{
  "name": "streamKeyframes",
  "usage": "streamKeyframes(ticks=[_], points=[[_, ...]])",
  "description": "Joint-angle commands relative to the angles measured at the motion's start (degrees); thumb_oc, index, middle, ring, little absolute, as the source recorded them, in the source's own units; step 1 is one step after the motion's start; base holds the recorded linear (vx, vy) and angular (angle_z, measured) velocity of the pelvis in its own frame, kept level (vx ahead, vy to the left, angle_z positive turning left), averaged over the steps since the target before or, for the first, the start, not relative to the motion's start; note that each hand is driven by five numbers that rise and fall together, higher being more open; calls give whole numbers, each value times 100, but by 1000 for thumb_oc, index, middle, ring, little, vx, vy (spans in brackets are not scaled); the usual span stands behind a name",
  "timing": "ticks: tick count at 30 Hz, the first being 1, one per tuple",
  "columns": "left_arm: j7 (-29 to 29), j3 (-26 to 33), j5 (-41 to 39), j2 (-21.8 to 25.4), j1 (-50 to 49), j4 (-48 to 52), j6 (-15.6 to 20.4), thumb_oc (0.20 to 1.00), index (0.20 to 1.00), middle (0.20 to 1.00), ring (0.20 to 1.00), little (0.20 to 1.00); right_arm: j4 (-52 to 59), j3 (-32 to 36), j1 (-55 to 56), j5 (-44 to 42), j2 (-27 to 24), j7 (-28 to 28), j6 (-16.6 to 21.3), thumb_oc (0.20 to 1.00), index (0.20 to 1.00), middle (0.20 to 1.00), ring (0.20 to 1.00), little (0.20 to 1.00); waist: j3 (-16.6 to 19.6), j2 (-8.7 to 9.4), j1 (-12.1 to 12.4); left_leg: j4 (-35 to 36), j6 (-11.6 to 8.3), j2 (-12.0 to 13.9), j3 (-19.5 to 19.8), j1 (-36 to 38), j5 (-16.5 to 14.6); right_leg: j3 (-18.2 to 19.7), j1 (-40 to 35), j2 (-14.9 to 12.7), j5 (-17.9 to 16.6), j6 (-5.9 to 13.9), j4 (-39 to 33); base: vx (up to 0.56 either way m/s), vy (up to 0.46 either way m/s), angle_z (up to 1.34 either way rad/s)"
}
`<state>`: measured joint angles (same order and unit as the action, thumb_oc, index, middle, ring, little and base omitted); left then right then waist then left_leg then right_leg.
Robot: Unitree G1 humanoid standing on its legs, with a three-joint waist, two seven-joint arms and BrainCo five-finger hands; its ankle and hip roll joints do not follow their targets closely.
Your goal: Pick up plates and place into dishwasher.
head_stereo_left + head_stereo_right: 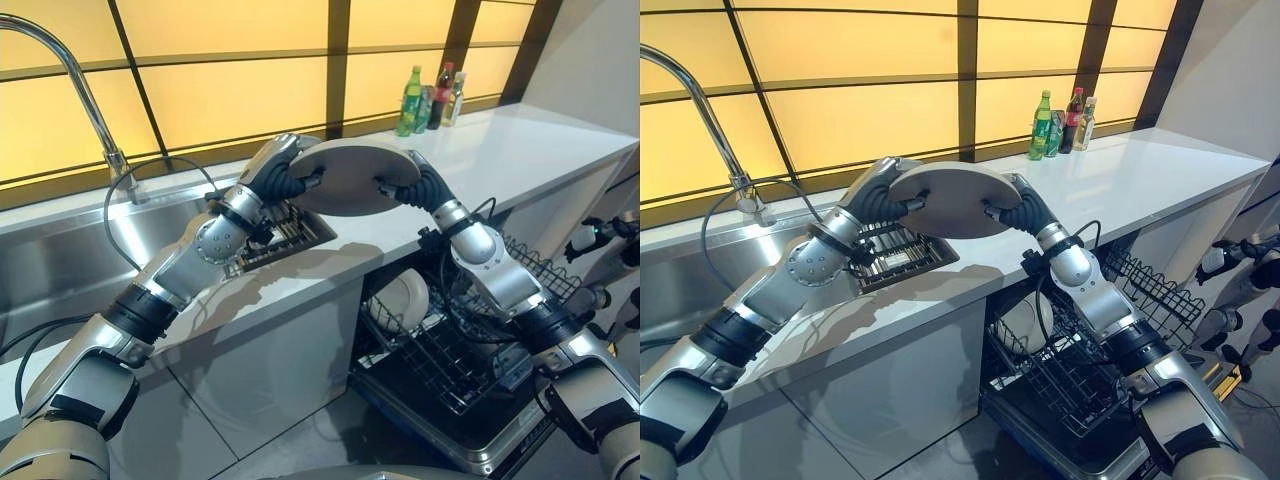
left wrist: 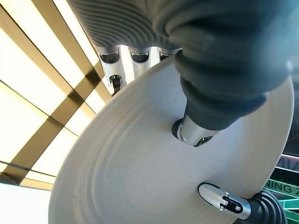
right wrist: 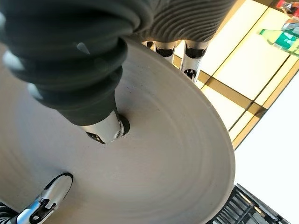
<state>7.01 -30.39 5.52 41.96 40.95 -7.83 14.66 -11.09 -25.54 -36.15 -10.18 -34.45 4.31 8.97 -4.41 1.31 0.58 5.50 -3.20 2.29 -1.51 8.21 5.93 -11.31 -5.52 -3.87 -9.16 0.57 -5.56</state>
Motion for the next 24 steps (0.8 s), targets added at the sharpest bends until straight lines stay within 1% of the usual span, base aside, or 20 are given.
streamKeyframes(ticks=[1, 3, 5, 8, 10, 13, 15, 17, 18, 21, 24], points=[[-161, -156, -209, -232, -2, 452, 374, 1000, 1000, 1000, 1000, 1000, 13, 455, -632, 311, -225, 329, 132, 200, 200, 200, 200, 200, -278, -105, -13, -53, 141, -131, -93, 168, -964, 215, -367, -152, 874, 558, 56, -28, -38, -5], [-52, -38, -321, -243, -152, 459, 416, 1000, 1000, 1000, 1000, 1000, 11, 566, -428, 735, -376, 378, 15, 200, 200, 200, 200, 200, -301, -92, -78, -55, 152, -125, -187, 138, -923, 289, -301, -151, 811, 563, 56, -33, -40, -6], [27, 185, -481, -210, -437, 548, 504, 1000, 1000, 1000, 1000, 1000, 62, 785, -65, 921, -623, 413, -86, 200, 200, 200, 200, 200, -346, -79, -157, -54, 157, -111, -271, 155, -928, 372, -276, -137, 784, 579, 56, 6, -46, -20], [-4, 605, -773, -211, -1090, 808, 699, 1000, 1000, 1000, 1000, 1000, 193, 1378, 735, 1057, -908, 522, -75, 200, 200, 200, 200, 200, -442, -38, -285, -89, 162, -66, -391, 130, -938, 512, -198, -111, 756, 590, 66, -22, -56, -23], [-16, 795, -813, -240, -1382, 939, 772, 1000, 1000, 1000, 1000, 1000, 169, 1723, 1085, 1176, -1056, 683, -172, 200, 200, 200, 200, 200, -523, -27, -345, -111, 169, -37, -450, 118, -993, 587, -145, -87, 778, 602, 84, -49, -53, -17], [-14, 958, -930, -156, -1611, 1051, 788, 1000, 1000, 1000, 1000, 1000, 62, 2148, 1444, 1289, -1335, 947, -376, 200, 200, 200, 200, 200, -691, -15, -435, -131, 154, 1, -544, 19, -973, 656, -4, -61, 735, 613, 106, -93, -52, -20], [46, 1058, -912, -74, -1769, 1139, 772, 1000, 1000, 1000, 1000, 1000, -27, 2415, 1686, 1265, -1478, 1054, -368, 200, 200, 200, 200, 200, -792, -5, -479, -148, 149, 21, -594, -43, -961, 702, 70, -52, 717, 619, 118, -93, -52, -31], [88, 1142, -907, -38, -1910, 1203, 735, 1000, 1000, 1000, 1000, 1000, -119, 2614, 1867, 1255, -1576, 1163, -450, 200, 200, 200, 200, 200, -873, 5, -504, -168, 141, 37, -627, -92, -953, 731, 126, -50, 692, 627, 126, -47, -43, -16], [57, 1171, -980, -27, -1971, 1218, 727, 1000, 1000, 1000, 1000, 1000, -167, 2679, 1936, 1220, -1603, 1194, -504, 200, 200, 200, 200, 200, -904, 9, -514, -180, 140, 40, -631, -109, -954, 744, 143, -45, 688, 628, 132, -31, -45, -13], [-271, 1276, -1320, -17, -2253, 1362, 730, 1000, 1000, 1000, 1000, 1000, -361, 2911, 2195, 1259, -1709, 1366, -698, 200, 200, 200, 200, 200, -1033, -4, -520, -218, 136, 47, -643, -194, -950, 766, 225, -42, 668, 625, 144, -41, -34, -21], [-680, 1221, -1858, -44, -2356, 1492, 611, 1000, 1000, 1000, 1000, 1000, -766, 2845, 2105, 1220, -1776, 1440, -841, 200, 200, 200, 200, 200, -1120, -45, -461, -238, 122, 37, -626, -277, -933, 739, 288, -49, 636, 620, 137, -23, -22, -5]])
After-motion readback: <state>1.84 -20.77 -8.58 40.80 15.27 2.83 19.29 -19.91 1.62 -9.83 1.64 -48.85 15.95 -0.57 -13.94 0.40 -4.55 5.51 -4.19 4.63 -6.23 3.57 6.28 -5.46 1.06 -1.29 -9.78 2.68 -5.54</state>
